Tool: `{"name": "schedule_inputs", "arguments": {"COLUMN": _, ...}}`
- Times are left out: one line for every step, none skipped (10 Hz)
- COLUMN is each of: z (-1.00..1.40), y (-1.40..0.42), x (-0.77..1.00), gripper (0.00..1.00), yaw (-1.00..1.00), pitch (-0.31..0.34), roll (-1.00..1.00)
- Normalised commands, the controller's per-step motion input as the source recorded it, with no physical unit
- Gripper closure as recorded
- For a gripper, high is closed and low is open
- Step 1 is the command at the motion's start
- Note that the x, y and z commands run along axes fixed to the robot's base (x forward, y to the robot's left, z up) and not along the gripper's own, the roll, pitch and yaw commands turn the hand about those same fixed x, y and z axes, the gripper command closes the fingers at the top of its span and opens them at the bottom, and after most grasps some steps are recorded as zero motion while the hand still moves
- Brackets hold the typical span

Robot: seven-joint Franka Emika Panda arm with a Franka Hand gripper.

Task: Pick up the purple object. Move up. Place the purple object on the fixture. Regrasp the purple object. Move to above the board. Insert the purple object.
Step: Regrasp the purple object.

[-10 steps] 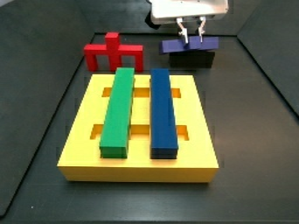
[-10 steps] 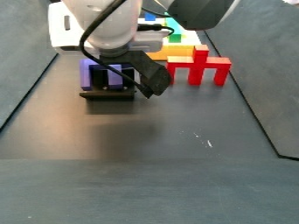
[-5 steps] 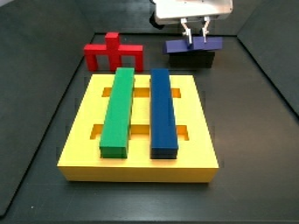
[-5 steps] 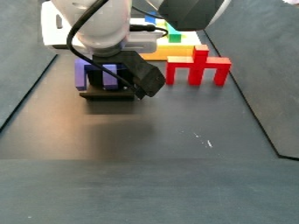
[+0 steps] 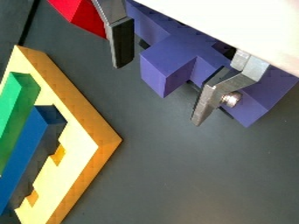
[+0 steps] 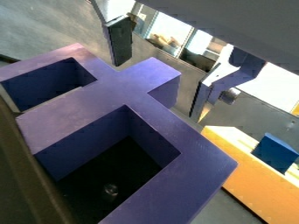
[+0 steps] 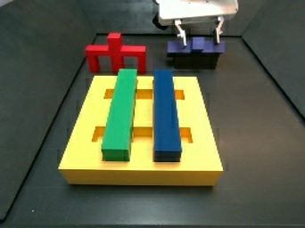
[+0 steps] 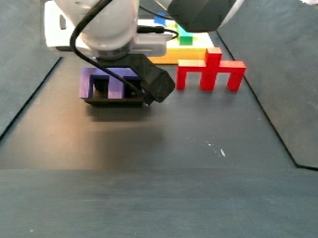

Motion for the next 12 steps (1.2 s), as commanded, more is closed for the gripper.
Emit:
{"name": "schedule_inputs", "arguments": {"z": 0.00, "y": -0.09, "x": 0.00, "gripper": 0.00, "yaw": 0.00, "pitch": 0.000, "roll": 0.29}}
{"name": "schedule_inputs", "arguments": {"z": 0.13, "y": -0.13, "x": 0.00, "gripper": 0.00, "yaw": 0.00, "pitch": 0.000, "roll": 0.51}}
{"name": "schedule_inputs", "arguments": {"z": 0.37, "y": -0.08, "x": 0.00, "gripper": 0.00, "yaw": 0.01, "pitch": 0.000, "roll": 0.53}}
{"name": "schedule_inputs", "arguments": {"z": 0.53, "y": -0.12, "x": -0.01, "gripper": 0.00, "yaw": 0.05, "pitch": 0.000, "roll": 0.61}}
{"name": "schedule_inputs", "arguments": {"z": 0.50, "y": -0.20, "x": 0.00, "gripper": 0.00, "yaw": 0.06, "pitch": 0.000, "roll": 0.59}}
{"name": "schedule_inputs", "arguments": {"z": 0.42, "y": -0.28, "x": 0.00, "gripper": 0.00, "yaw": 0.07, "pitch": 0.000, "roll": 0.63}}
{"name": "schedule_inputs", "arguments": {"z": 0.40, "y": -0.28, "x": 0.00, "gripper": 0.00, "yaw": 0.11, "pitch": 0.000, "roll": 0.75}}
{"name": "schedule_inputs", "arguments": {"z": 0.32, "y": -0.28, "x": 0.00, "gripper": 0.00, "yaw": 0.17, "pitch": 0.000, "roll": 0.97}}
{"name": "schedule_inputs", "arguments": {"z": 0.11, "y": -0.15, "x": 0.00, "gripper": 0.00, "yaw": 0.08, "pitch": 0.000, "roll": 1.00}}
{"name": "schedule_inputs", "arguments": {"z": 0.00, "y": -0.03, "x": -0.09, "gripper": 0.00, "yaw": 0.00, "pitch": 0.000, "roll": 1.00}}
{"name": "schedule_inputs", "arguments": {"z": 0.00, "y": 0.00, "x": -0.08, "gripper": 0.00, "yaw": 0.00, "pitch": 0.000, "roll": 1.00}}
{"name": "schedule_inputs", "arguments": {"z": 0.02, "y": 0.00, "x": 0.00, "gripper": 0.00, "yaw": 0.00, "pitch": 0.000, "roll": 1.00}}
